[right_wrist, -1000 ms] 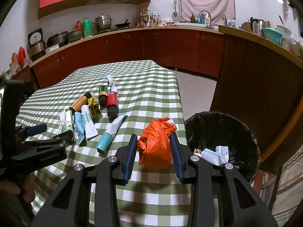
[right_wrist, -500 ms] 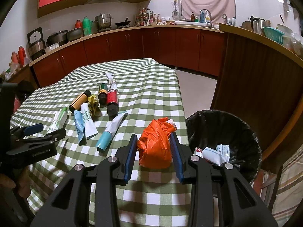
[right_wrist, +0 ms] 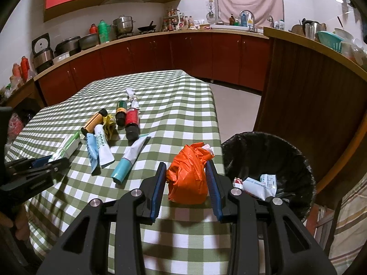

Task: Collect trash
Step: 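Carry the orange bag and white-green wrapper over the black trash bin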

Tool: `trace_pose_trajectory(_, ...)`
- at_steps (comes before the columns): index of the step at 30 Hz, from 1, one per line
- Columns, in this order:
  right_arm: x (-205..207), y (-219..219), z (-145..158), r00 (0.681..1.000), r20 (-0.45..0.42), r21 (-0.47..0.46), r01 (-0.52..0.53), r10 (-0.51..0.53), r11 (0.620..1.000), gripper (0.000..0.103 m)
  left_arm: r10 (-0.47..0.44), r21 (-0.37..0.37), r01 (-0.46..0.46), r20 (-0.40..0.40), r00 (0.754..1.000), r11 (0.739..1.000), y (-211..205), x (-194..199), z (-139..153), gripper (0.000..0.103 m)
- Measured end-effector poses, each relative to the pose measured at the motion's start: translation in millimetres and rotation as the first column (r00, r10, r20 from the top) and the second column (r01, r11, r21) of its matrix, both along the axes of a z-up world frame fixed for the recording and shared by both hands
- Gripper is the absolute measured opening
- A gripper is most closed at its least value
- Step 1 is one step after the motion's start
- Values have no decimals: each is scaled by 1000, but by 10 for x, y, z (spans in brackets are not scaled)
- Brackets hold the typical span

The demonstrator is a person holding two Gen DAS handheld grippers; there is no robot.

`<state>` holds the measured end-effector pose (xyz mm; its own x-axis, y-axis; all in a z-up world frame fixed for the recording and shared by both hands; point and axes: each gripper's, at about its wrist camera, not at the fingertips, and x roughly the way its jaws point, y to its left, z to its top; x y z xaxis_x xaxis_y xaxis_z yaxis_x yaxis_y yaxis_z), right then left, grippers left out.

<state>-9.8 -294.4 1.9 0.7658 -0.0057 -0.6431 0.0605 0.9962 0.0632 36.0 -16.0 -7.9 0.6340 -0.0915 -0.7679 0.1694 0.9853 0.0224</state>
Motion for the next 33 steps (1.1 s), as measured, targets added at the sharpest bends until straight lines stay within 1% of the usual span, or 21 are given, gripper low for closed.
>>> trace_pose_trajectory(4, -1, -85, -5, 1000, 0, -4, 25, -25, 1000, 36, -53, -3, 53, 21, 998, 999, -100, -169, 137, 34)
trace_pose_trajectory(7, -6, -180, -7, 999, 1, -8, 51, -51, 999, 36, -92, -4, 92, 47, 995, 996, -228, -227, 226, 30)
trace_pose_trajectory(9, -11, -250, -11, 998, 2, -12, 69, -69, 998, 36, -128, -6, 129, 58, 990, 992, -361, -245, 272, 29)
trace_pose_trajectory(12, -24, -383, -13, 995, 4, -15, 105, -105, 994, 36, -165, -15, 167, 65, 984, 986, -565, -216, 285, 29)
trace_pose_trajectory(17, -60, -519, -1, 990, 10, -15, 142, -142, 990, 36, -204, -27, 207, 68, 977, 978, -786, -184, 280, 29)
trace_pose_trajectory(24, -69, -603, -8, 988, 11, 0, 156, -156, 988, 36, -221, -27, 223, 70, 973, 974, -929, -168, 260, 28)
trace_pose_trajectory(33, -60, -624, -43, 989, 5, 12, 146, -146, 989, 36, -201, -29, 204, 73, 977, 979, -822, -246, 312, 28)
